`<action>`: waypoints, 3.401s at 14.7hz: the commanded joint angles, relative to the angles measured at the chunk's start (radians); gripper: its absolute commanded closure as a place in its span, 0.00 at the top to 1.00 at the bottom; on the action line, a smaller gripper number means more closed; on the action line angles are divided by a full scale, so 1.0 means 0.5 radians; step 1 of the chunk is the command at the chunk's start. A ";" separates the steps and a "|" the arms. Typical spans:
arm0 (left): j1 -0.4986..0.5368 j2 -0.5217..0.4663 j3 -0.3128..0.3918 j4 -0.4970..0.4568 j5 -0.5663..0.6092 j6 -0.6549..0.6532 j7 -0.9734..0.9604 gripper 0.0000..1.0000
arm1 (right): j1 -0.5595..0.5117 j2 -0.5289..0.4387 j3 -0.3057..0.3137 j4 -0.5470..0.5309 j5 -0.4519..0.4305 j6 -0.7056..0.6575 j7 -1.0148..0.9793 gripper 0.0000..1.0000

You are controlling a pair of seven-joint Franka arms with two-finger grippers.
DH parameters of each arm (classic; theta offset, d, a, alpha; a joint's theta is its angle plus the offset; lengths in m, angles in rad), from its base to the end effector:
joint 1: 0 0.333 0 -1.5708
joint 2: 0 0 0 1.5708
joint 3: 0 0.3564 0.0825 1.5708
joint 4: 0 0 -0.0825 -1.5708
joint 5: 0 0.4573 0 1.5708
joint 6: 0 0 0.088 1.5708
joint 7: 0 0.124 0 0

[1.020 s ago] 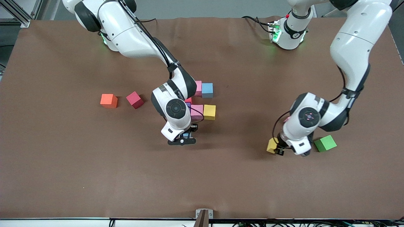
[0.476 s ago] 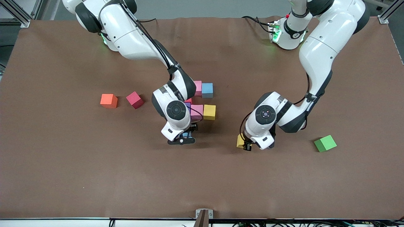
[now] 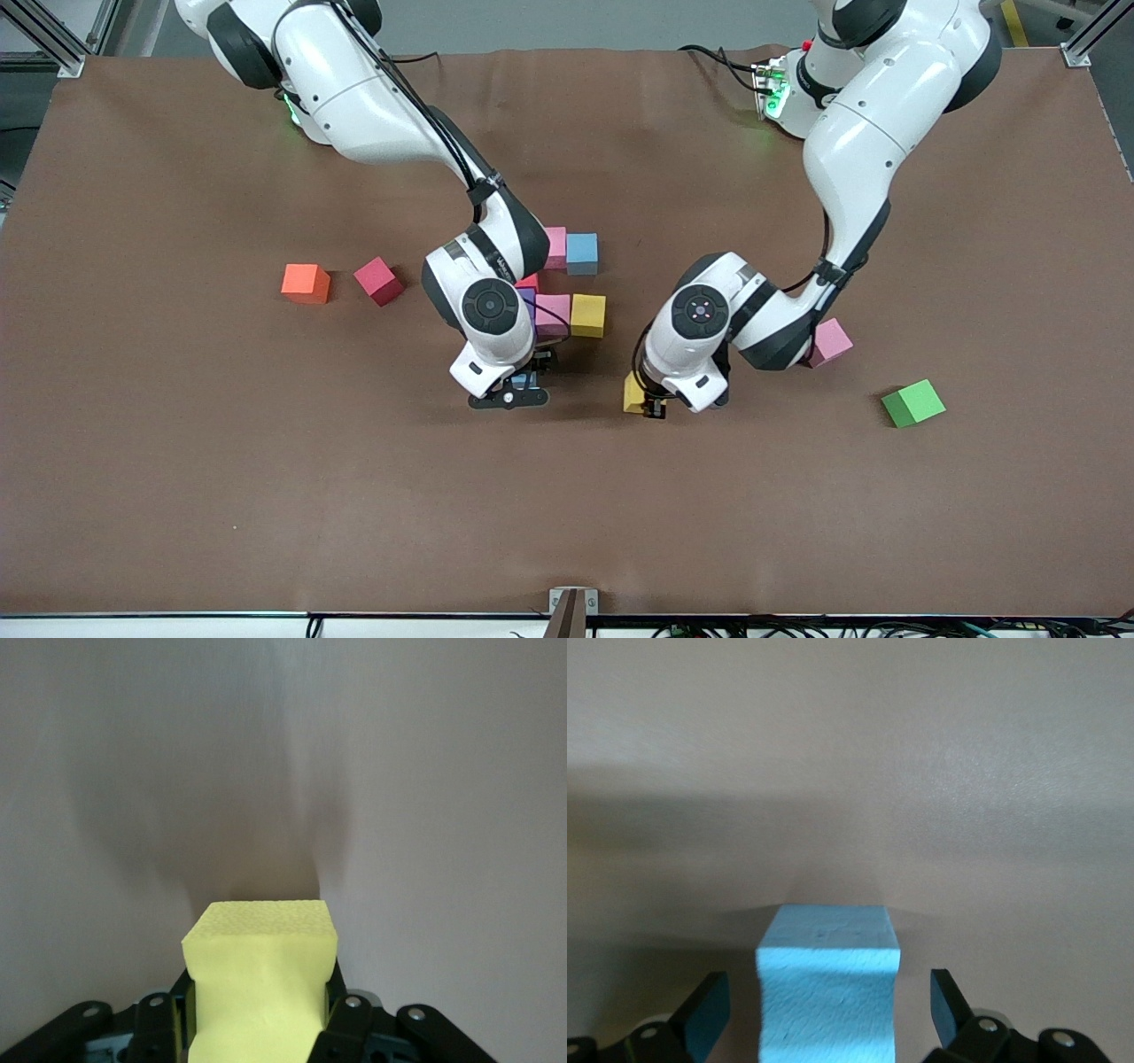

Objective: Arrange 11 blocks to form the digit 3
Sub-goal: 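Carry the yellow cube to the center group with the left gripper, then lower the yellow cube into the group while the right gripper withdraws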

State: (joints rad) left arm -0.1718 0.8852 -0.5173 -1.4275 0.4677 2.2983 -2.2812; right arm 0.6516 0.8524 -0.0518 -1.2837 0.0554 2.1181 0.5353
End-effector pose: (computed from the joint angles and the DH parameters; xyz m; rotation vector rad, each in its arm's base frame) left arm 0.6927 -0.4451 0.1865 2.2354 2.0408 -0.0189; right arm 0.6849 0.4843 0.2052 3.1380 0.0826 -0.0290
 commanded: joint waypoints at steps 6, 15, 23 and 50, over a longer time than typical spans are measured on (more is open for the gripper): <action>-0.218 0.138 0.016 0.177 -0.061 -0.010 -0.110 0.37 | -0.416 -0.437 -0.025 -0.053 0.199 -0.576 -0.417 1.00; -0.423 0.242 0.090 0.281 -0.073 0.168 -0.251 0.37 | -0.984 -0.780 -0.081 -0.199 -0.062 -0.953 -0.684 1.00; -0.469 0.291 0.090 0.339 -0.132 0.254 -0.374 0.37 | -1.143 -1.290 -0.081 -0.694 -0.197 -0.843 -1.033 1.00; -0.258 -0.015 -0.039 0.257 -0.165 -0.285 -0.049 1.00 | -1.346 -1.327 -0.074 -0.246 -0.194 -1.239 -1.172 1.00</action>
State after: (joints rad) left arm -0.3593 0.9343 -0.4963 -1.2579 0.4123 2.2285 -2.3816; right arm 0.0005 0.1866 -0.1056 -1.4179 -0.0397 1.5095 -0.0386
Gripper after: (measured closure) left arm 0.000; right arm 0.000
